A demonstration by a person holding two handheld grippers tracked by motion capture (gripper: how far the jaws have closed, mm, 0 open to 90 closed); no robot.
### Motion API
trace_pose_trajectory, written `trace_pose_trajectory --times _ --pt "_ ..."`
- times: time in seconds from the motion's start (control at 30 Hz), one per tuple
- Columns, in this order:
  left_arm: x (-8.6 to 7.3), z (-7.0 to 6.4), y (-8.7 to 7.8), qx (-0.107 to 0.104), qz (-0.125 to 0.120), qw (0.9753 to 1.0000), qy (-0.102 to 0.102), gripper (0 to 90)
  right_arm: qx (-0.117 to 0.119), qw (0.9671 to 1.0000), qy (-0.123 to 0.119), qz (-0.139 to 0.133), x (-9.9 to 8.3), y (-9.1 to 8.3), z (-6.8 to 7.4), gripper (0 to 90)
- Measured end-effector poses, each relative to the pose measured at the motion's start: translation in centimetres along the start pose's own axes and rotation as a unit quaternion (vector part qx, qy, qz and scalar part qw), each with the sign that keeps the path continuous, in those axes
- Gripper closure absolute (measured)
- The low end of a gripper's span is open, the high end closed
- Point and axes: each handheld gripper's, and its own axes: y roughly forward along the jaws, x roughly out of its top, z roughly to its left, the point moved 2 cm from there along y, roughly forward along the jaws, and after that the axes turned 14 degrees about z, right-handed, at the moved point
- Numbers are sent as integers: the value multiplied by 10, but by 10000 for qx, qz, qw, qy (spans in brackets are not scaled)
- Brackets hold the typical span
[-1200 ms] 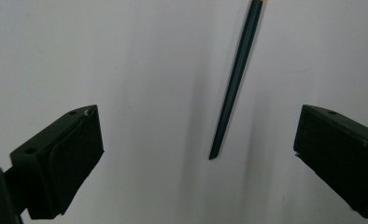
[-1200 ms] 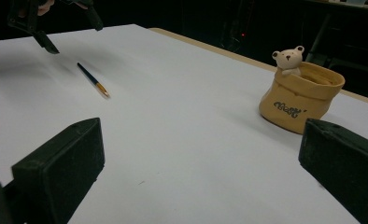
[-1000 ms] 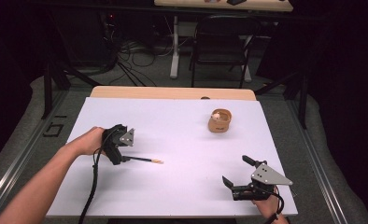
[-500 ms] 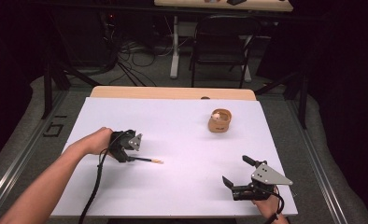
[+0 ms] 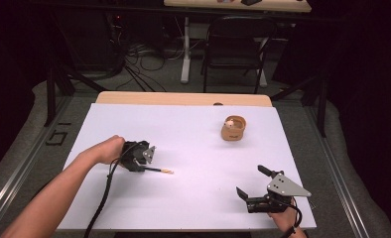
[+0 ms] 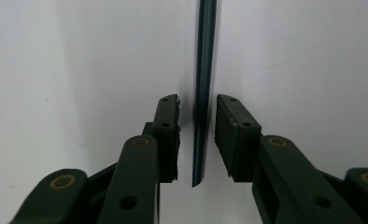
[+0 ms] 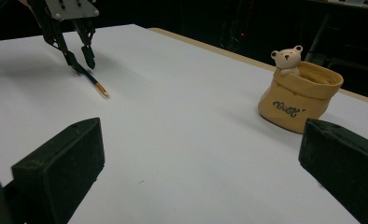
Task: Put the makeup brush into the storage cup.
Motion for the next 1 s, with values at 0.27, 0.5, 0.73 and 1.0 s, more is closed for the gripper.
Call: trace_pose_trajectory --times 0.27,0.5,0.73,1.0 --pt "2 0 2 -65 35 9999 78 763 -8 10000 -9 -14 0 1 0 0" --pt "2 1 2 -115 70 9998 150 801 0 10000 -8 -38 0 2 1 0" --pt "3 1 3 -160 57 9997 190 830 8 10000 -18 -18 0 2 1 0" --pt "3 0 2 -147 64 9997 202 837 8 10000 -29 5 0 2 1 0"
